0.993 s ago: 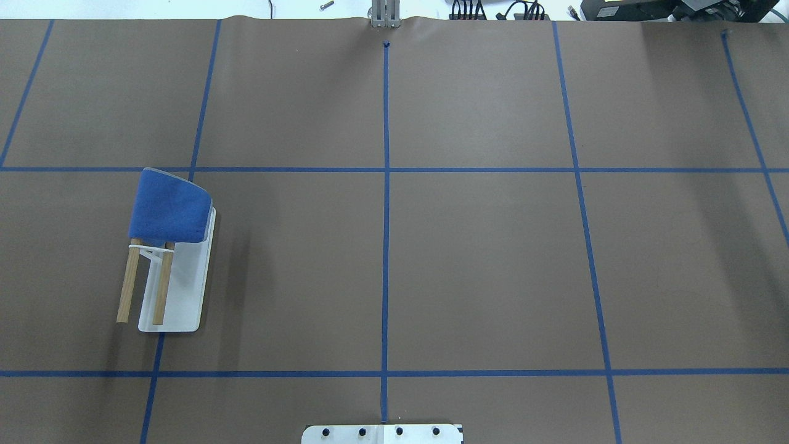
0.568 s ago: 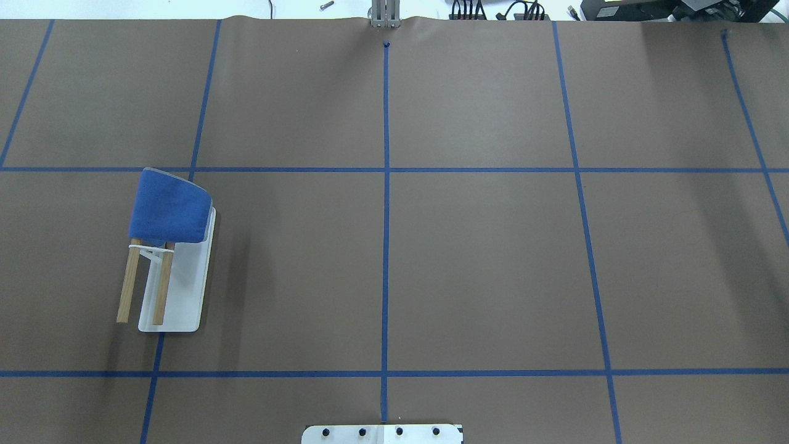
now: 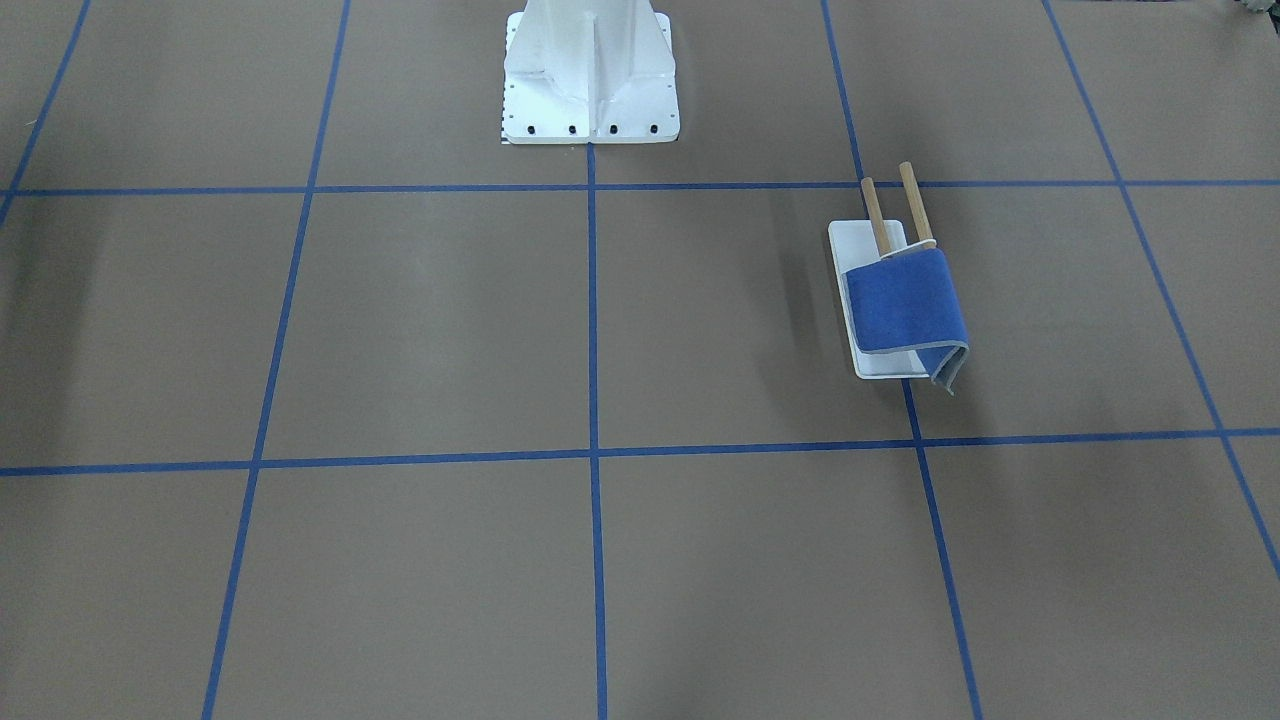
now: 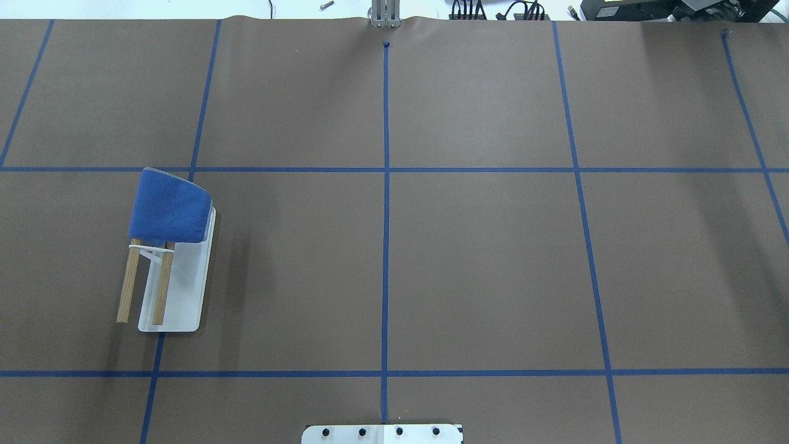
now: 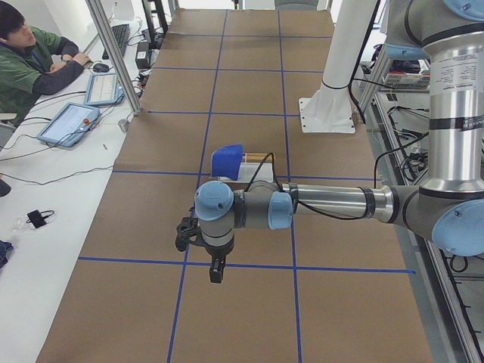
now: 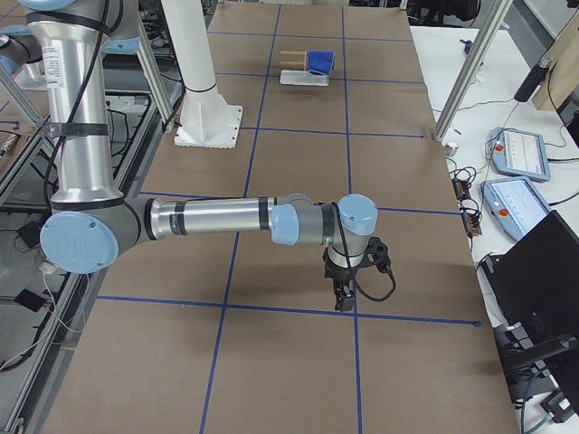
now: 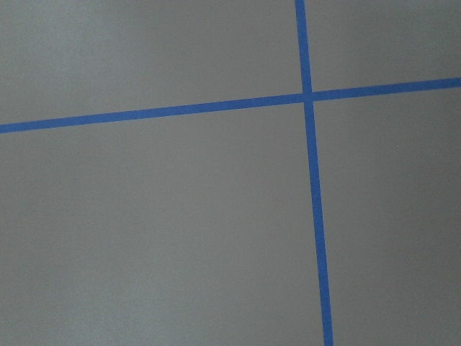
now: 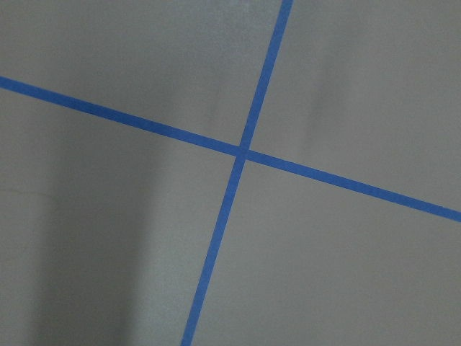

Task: Hang towel on rack

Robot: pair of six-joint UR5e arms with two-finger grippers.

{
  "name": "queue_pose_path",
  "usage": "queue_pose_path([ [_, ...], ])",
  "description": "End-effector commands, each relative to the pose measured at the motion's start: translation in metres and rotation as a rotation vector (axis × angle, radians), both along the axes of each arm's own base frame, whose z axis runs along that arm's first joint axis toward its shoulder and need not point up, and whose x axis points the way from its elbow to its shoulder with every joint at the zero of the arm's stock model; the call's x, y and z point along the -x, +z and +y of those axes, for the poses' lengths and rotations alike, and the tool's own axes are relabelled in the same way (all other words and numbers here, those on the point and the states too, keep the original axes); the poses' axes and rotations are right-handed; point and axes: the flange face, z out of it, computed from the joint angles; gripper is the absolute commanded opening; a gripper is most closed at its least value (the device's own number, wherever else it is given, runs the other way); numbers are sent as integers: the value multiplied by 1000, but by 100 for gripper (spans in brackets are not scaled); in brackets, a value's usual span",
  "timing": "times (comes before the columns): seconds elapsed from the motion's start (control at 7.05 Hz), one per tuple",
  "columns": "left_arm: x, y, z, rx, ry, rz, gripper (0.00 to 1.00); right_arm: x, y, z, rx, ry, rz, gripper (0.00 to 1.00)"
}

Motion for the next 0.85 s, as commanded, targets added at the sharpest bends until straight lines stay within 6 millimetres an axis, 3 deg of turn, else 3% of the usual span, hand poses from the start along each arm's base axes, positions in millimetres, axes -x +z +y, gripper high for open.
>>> queue_pose_path([
  [0.0,1,5,6,11,-3,-1,99,0,2,4,5,0,-8,100],
  [0.43,0,7,27,22,-3,0,99,1,4,10,11,-1,-21,100],
  [0.71,0,3,28,14,-3,-1,99,1,5,11,12,-1,-21,100],
])
